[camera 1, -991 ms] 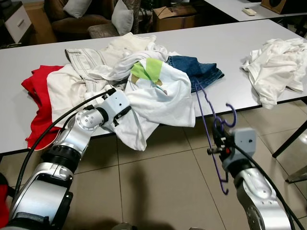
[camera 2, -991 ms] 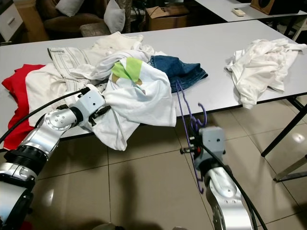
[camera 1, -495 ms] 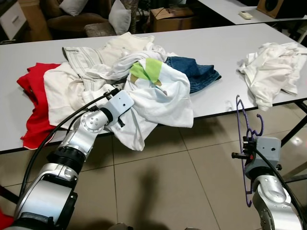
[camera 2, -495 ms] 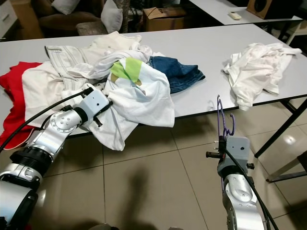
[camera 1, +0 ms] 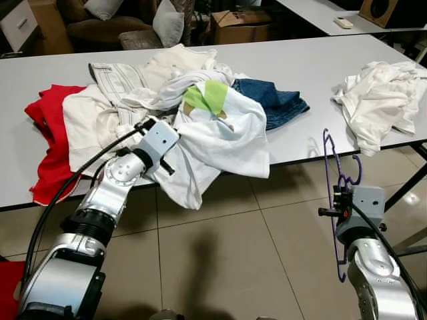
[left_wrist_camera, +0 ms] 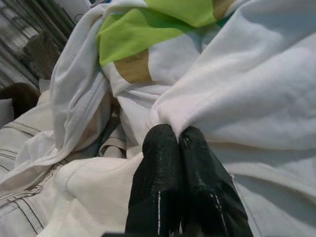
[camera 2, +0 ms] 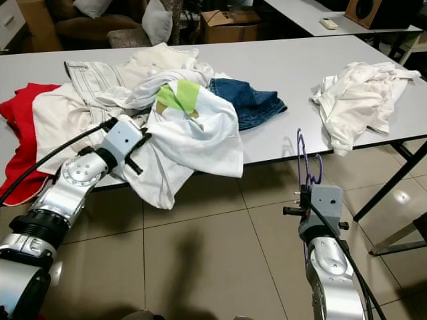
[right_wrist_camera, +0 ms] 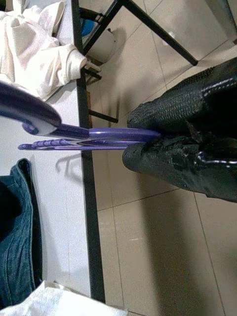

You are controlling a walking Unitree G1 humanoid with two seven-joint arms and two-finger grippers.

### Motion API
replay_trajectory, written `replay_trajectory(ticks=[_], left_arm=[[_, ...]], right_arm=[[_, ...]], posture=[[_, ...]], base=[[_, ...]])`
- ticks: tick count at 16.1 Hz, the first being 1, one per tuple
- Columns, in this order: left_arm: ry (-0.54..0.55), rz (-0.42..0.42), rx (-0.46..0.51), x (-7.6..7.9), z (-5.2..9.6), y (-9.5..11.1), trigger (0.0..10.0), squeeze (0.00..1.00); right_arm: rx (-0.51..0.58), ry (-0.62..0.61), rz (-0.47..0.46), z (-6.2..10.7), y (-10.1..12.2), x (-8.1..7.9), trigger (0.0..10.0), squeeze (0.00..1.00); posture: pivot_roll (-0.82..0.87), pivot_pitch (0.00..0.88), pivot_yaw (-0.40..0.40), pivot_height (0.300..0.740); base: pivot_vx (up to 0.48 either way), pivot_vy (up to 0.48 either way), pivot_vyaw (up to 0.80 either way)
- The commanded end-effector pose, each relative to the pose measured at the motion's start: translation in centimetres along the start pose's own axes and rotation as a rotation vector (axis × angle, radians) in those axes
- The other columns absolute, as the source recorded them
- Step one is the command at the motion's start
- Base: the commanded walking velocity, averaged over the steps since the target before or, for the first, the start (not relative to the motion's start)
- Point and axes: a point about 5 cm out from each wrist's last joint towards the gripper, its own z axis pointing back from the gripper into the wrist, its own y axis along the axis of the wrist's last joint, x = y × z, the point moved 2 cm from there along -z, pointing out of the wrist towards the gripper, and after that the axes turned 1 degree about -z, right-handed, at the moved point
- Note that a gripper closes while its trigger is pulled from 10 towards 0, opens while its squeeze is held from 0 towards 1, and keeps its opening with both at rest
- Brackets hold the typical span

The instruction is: Hang hanger

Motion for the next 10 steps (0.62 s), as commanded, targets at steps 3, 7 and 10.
replay_trajectory(ticks=[3,7,10], left_arm=[[0.081,0.096,0.118,-3.3,-0.1,3.1,0.0,0.00],[0.238,0.150,0.344,-10.3,0.2,10.3,0.0,0.00],[0.230,0.112,0.388,-11.7,0.1,13.0,0.0,0.00]], right_arm=[[-0.011,-0.005,-0.018,0.3,-0.5,-0.1,10.0,0.00],[-0.021,-0.013,-0.050,0.6,-1.0,-0.7,10.0,0.00],[-0.023,-0.013,-0.064,0.9,-1.2,-1.3,10.0,0.00]], posture=[[-0.18,0.000,-0.005,0.740],[-0.17,0.000,0.018,0.740],[-0.18,0.000,0.030,0.740]], base=[[0.000,0.000,0.00],[0.000,0.000,0.00],[0.000,0.000,0.00]])
